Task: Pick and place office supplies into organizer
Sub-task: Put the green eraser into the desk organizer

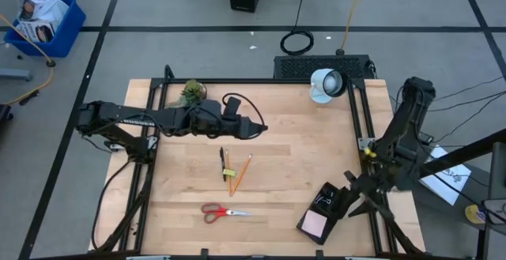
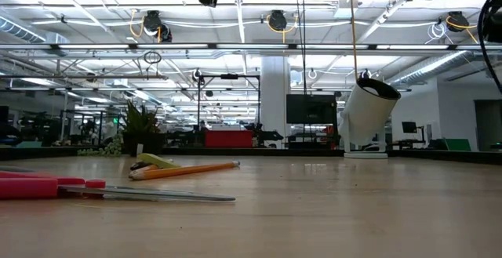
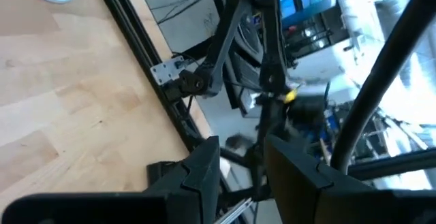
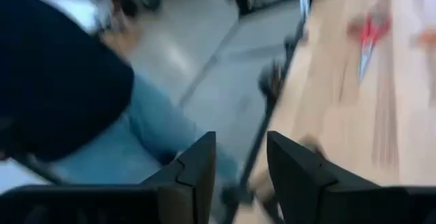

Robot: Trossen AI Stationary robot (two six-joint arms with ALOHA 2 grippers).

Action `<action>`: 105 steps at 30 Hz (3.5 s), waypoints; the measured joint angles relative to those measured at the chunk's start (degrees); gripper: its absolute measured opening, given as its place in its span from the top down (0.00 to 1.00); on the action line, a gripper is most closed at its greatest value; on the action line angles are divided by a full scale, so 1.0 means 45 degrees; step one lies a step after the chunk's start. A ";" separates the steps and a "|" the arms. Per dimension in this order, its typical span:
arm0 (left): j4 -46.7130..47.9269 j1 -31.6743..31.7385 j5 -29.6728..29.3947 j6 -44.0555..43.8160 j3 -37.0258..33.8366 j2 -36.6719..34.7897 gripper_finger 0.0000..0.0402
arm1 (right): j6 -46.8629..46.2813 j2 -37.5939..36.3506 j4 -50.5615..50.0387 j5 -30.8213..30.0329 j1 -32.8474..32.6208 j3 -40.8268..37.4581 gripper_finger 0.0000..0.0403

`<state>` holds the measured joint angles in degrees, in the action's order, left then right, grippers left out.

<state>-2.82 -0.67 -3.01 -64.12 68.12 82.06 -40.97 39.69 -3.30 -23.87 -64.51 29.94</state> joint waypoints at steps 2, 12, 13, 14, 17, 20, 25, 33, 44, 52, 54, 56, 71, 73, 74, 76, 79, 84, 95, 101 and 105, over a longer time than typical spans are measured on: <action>0.0452 0.0001 0.0286 -0.0060 0.0000 0.0000 0.70 | 0.0673 -0.0532 0.0580 -0.0689 0.0000 0.0072 0.71; 0.6542 -0.0791 0.1655 0.1793 0.0000 0.0000 0.70 | 0.8702 -0.3387 0.4115 -0.8751 0.0028 0.0111 0.71; 0.7378 -0.0883 0.1762 0.2287 0.0000 0.0000 0.70 | 0.9443 -0.3498 0.4609 -0.9059 0.0019 0.0115 0.71; 0.8183 -0.0955 0.1796 0.2763 0.0000 -0.0001 0.70 | 1.0125 -0.3568 0.5029 -0.9239 0.0019 0.0115 0.71; 0.9883 -0.1108 0.1914 0.4607 0.0000 0.0000 0.70 | 1.1488 -0.3566 0.6144 -0.9816 0.0080 0.0115 0.72; 1.0531 -0.1300 0.1617 0.6702 0.0000 0.0194 0.70 | 1.1507 -0.3369 0.6391 -1.0577 0.0303 0.0115 0.73; 1.0695 -0.1476 0.0895 0.9313 0.0000 0.0812 0.70 | 1.0163 -0.2837 0.6474 -1.0593 0.0869 0.0115 0.75; 1.0901 -0.1469 0.1022 1.0723 -0.0427 0.2807 0.67 | 1.0395 -0.1425 0.8854 -1.0308 0.1617 0.0110 0.76; 1.0448 -0.1907 0.0907 1.2267 -0.0427 0.3944 0.47 | 1.1722 -0.1128 1.0191 -1.0342 0.1771 0.0110 0.77; 1.0192 -0.1918 0.0879 1.2792 -0.0432 0.3944 0.47 | 1.1972 -0.1124 1.0182 -1.0376 0.1768 0.0110 0.77; 1.0076 -0.1906 0.0881 1.2950 -0.0428 0.4024 0.47 | 1.1972 -0.1126 1.0182 -1.0383 0.1768 0.0110 0.77; 0.9993 -0.1826 0.0930 1.3036 -0.0430 0.4213 0.47 | 1.1972 -0.1127 1.0182 -1.0390 0.1768 0.0110 0.77; 1.0237 -0.1892 0.1988 1.3099 -0.0665 0.5061 0.47 | 1.1690 -0.1124 1.0211 -1.0371 0.1768 0.0110 0.77; 1.0264 -0.1884 0.1997 1.3090 -0.0665 0.5061 0.47 | 1.1690 -0.1124 1.0211 -1.0371 0.1765 0.0110 0.77; 1.0225 -0.1879 0.1992 1.3085 -0.0665 0.5061 0.47 | 1.1690 -0.1124 1.0211 -1.0371 0.1768 0.0110 0.77; 1.0163 -0.1884 0.1964 1.3085 -0.0665 0.5061 0.47 | 1.1690 -0.1124 1.0211 -1.0370 0.1764 0.0110 0.77; 1.0131 -0.1877 0.1931 1.2920 -0.0665 0.5061 0.47 | 1.1690 -0.1118 1.0211 -1.0366 0.1768 0.0110 0.77; 0.9923 -0.1854 0.1952 1.2818 -0.0665 0.5061 0.50 | 1.1690 -0.1104 1.0162 -1.0390 0.1768 0.0110 0.77; 0.9664 -0.1854 0.1941 1.2786 -0.0661 0.5044 0.79 | 1.1681 -0.1085 1.0159 -1.0395 0.1768 0.0110 0.77; 0.9669 -0.1859 0.1710 1.2319 -0.0646 0.5022 0.87 | 1.1681 -0.1085 1.0109 -1.0400 0.1763 0.0110 0.77; 0.9662 -0.1859 0.1651 1.2078 -0.0649 0.5037 0.91 | 1.1681 -0.1085 1.0106 -1.0400 0.1768 0.0110 0.77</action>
<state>40.66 -9.04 4.42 -9.76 65.20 104.73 11.60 34.81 42.18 -70.67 -56.55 30.44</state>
